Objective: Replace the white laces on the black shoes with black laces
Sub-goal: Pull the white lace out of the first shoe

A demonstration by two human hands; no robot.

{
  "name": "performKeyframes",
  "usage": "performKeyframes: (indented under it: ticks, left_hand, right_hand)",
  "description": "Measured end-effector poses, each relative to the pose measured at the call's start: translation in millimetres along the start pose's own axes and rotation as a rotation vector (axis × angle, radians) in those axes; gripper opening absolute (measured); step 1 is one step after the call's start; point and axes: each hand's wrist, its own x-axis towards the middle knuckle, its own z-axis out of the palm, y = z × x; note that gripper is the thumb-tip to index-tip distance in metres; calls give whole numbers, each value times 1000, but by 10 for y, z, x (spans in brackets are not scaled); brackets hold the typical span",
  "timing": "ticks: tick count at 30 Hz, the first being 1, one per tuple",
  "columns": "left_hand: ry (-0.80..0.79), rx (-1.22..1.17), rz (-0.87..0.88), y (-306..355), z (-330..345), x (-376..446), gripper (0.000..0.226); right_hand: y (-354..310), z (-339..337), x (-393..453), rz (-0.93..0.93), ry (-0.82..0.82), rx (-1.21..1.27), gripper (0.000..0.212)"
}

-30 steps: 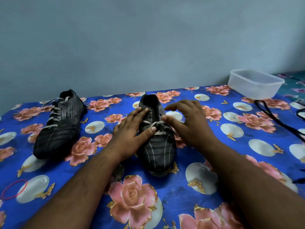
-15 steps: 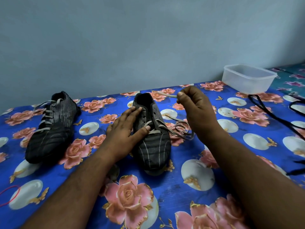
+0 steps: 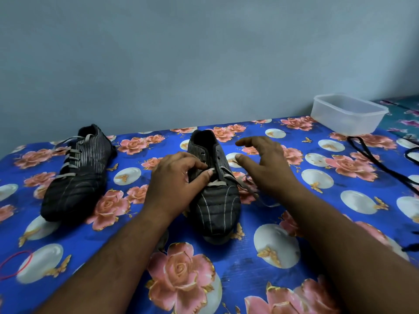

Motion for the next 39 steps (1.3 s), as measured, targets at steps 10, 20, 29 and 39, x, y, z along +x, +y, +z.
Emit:
performKeyframes:
  ticks: [10, 20, 29, 39]
  left_hand:
    - [-70, -17, -64, 88, -3, -10, 22]
    - [-115, 230, -257, 113, -97, 27, 23]
    - [-45, 10, -124, 91, 0, -15, 31]
    - [-56, 95, -359, 8, -151, 18, 33]
  right_hand:
    - [-39, 188, -92, -192, -290, 62, 51]
    - [-30, 191, -100, -190, -312, 31, 46]
    - [-30, 190, -111, -174, -305, 50, 51]
    - [-1, 224, -90, -158, -328, 62, 54]
